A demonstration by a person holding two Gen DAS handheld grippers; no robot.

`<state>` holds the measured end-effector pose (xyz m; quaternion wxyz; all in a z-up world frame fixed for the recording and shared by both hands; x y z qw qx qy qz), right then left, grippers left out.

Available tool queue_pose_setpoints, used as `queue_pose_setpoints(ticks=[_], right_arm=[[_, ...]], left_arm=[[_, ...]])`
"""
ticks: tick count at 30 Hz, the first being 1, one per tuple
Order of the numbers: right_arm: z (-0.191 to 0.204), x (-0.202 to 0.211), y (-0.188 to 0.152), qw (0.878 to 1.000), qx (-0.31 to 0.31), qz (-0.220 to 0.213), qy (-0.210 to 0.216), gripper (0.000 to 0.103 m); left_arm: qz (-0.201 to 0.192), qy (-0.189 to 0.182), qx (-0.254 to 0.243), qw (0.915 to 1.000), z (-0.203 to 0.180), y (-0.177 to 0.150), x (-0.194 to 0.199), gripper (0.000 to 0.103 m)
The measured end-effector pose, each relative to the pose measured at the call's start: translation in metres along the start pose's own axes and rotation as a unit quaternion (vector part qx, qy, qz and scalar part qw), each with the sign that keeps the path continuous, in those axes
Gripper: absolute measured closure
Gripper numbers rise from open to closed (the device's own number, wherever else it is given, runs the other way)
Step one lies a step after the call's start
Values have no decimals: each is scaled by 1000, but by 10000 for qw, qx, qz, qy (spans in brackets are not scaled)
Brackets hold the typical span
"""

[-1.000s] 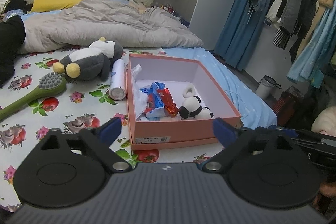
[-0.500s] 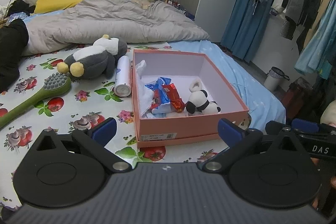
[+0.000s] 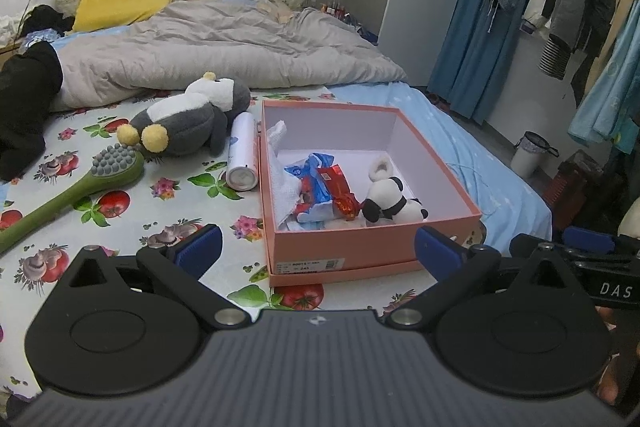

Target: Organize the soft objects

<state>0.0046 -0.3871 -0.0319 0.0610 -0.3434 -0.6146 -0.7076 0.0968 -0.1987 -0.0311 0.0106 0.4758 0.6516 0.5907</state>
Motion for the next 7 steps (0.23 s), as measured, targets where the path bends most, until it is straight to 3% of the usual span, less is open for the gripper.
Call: queue_pose_setpoints(ticks=[7], right_arm=[[3,-1,1,10000,32,1,25,0]], left_arm=[[-30,17,68,10000,1,-1,3,0]])
Point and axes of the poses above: each gripper's, at about its wrist camera, not at the fingertips, and x roughly against the way its jaws point, z to its left, y to its top, the point moved 4 cm from there along -x, roughly the way its jaws point, and after that the axes turned 14 degrees about -y, right-handed, at the moved point
